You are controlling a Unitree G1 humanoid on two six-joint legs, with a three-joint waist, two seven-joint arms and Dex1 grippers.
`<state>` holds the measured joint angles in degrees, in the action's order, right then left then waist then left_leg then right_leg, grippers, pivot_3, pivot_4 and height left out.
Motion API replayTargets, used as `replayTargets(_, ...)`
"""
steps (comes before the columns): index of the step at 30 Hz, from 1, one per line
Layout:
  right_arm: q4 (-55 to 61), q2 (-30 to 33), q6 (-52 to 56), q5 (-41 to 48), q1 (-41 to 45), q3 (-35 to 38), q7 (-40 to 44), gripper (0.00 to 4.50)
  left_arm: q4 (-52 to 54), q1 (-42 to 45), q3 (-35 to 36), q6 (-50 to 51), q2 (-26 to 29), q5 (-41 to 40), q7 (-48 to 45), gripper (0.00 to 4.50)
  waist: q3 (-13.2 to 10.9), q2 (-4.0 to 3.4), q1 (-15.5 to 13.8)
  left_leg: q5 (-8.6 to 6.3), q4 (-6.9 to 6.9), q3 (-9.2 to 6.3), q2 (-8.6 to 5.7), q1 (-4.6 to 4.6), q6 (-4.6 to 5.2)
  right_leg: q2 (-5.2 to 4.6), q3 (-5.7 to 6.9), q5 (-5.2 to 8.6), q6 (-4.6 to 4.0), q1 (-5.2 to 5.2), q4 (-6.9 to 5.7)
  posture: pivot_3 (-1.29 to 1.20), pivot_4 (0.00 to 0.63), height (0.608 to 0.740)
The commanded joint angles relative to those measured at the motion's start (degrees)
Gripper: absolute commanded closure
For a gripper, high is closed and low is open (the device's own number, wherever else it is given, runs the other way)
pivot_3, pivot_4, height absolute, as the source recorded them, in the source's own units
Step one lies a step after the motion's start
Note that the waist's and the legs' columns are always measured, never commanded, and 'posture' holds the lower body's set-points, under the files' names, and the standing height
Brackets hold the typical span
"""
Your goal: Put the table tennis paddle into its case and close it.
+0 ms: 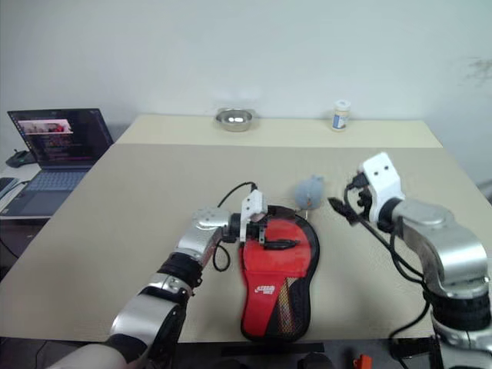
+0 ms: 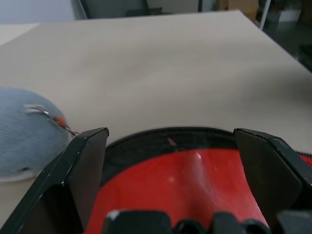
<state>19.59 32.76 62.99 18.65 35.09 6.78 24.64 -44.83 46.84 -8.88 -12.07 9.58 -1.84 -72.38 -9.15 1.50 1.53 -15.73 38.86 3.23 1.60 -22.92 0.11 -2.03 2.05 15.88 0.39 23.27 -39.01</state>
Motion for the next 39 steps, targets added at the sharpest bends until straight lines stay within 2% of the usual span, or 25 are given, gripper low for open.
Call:
replayTargets(1,-11.2,-2.6,-6.0,-2.8,5.6,-1.0,-2.5,0.00,1.2,-0.5,-1.2,-1.7,-0.3,0.4,1.8,0.03,0.0,0.00,-0.1,0.00,0.01,0.01,0.00,-0.01,0.00,-0.01,0.00,0.00,0.00,0.00,0.01,0.00,0.150,0.740)
replayTargets(10,-34.4,-10.3,-16.2,-5.5,15.2,-1.5,-5.7,0.00,0.9,-0.9,-1.8,-1.4,-0.4,0.2,3.7,0.03,0.0,-0.02,-0.1,-0.01,-0.03,0.03,-0.02,-0.07,0.01,-0.10,0.01,-0.01,-0.01,0.04,0.05,0.00,0.150,0.740)
replayTargets(15,-50.9,-15.5,-22.1,-5.3,21.8,0.3,-7.2,0.00,1.1,-1.0,-2.2,-1.4,-0.3,0.1,4.3,0.03,0.0,-0.04,0.1,-0.01,-0.03,0.05,0.00,-0.04,0.01,-0.12,0.00,-0.01,-0.02,0.04,0.01,0.00,0.150,0.740)
replayTargets(23,-62.4,-18.9,-26.9,-7.1,25.0,-1.2,-6.9,0.00,1.1,-1.1,-2.3,-1.3,-0.3,0.0,4.8,0.03,0.0,-0.06,0.1,-0.01,-0.06,0.07,0.00,-0.07,0.01,-0.16,0.00,-0.01,-0.02,0.04,0.05,0.00,0.150,0.740)
replayTargets(28,-62.6,-19.5,-26.7,-7.6,24.7,-1.7,-6.0,0.00,0.5,-1.2,-2.3,-1.4,-0.3,0.2,5.1,0.03,0.0,-0.06,0.1,-0.01,-0.06,0.06,0.01,-0.06,0.01,-0.17,0.00,-0.01,-0.02,0.04,0.04,0.00,0.150,0.740)
replayTargets(32,-62.2,-19.5,-26.6,-7.8,24.5,-1.4,-6.1,0.92,0.1,-1.4,-2.5,-1.5,-0.2,0.5,5.3,0.00,0.0,-0.07,0.1,-0.01,-0.06,0.06,0.02,-0.06,0.01,-0.17,0.00,-0.01,-0.02,0.04,0.03,0.00,0.150,0.740)
replayTargets(39,-58.5,-19.6,-24.2,-7.1,23.5,-0.2,-6.8,3.26,-3.7,-1.1,-2.6,-2.4,-0.3,1.7,6.9,0.00,0.0,-0.08,0.1,-0.01,-0.06,0.05,0.02,-0.06,0.01,-0.17,0.01,-0.01,-0.02,0.04,0.03,0.00,0.150,0.740)
